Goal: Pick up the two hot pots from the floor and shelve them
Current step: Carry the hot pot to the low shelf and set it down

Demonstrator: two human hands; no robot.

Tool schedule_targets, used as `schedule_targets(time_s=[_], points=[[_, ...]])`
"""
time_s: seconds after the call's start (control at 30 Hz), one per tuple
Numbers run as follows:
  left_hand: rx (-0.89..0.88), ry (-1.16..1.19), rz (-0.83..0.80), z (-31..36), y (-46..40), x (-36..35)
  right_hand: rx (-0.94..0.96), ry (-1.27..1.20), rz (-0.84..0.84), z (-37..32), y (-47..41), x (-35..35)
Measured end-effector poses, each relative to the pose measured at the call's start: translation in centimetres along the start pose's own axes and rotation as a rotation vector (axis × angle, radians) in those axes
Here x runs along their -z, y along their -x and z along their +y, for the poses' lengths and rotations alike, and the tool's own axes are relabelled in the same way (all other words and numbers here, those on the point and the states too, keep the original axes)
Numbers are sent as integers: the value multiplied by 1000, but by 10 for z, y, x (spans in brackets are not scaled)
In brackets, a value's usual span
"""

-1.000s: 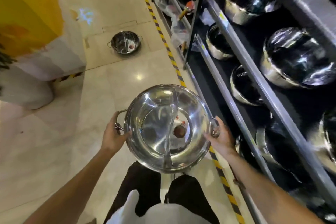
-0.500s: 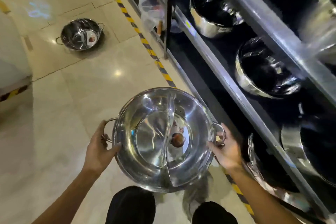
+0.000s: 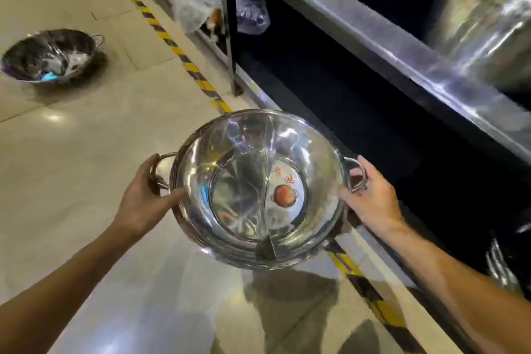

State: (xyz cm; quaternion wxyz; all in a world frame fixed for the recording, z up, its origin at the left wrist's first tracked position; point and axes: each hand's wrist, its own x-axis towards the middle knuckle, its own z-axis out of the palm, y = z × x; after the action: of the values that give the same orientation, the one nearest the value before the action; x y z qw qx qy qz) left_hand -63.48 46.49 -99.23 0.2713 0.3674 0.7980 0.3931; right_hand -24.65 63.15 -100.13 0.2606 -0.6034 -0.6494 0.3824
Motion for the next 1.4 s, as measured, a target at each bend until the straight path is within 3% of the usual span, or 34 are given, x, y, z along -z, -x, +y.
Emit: schedule_targets(time_s=[0.2, 0.37, 0.5, 0.6, 0.8, 0.9, 1.07, 1.23, 1.4], points=[[-61, -70, -45, 1, -53, -26, 86, 143, -26, 17, -54, 8], [-8, -47, -82, 40, -58, -38, -73, 14, 53, 2, -58, 25], [73, 244, 22, 71, -55, -57, -307, -336, 252, -4, -60, 33], [159, 527, -60, 90, -56, -78, -310, -435, 333, 11, -57, 37], [200, 543, -285, 80, -49, -112, -284, -565, -12, 42, -37, 63], [170, 539, -367, 73, -44, -112, -288, -609, -81, 51, -27, 77], [112, 576, -472, 65, -42, -120, -280, -616, 55, 66, -19, 83], [61, 591, -412, 71, -41, -153, -278, -606, 252, 73, -22, 82], [47, 695, -328, 80, -37, -186, -323, -610, 54, 70, -15, 83]])
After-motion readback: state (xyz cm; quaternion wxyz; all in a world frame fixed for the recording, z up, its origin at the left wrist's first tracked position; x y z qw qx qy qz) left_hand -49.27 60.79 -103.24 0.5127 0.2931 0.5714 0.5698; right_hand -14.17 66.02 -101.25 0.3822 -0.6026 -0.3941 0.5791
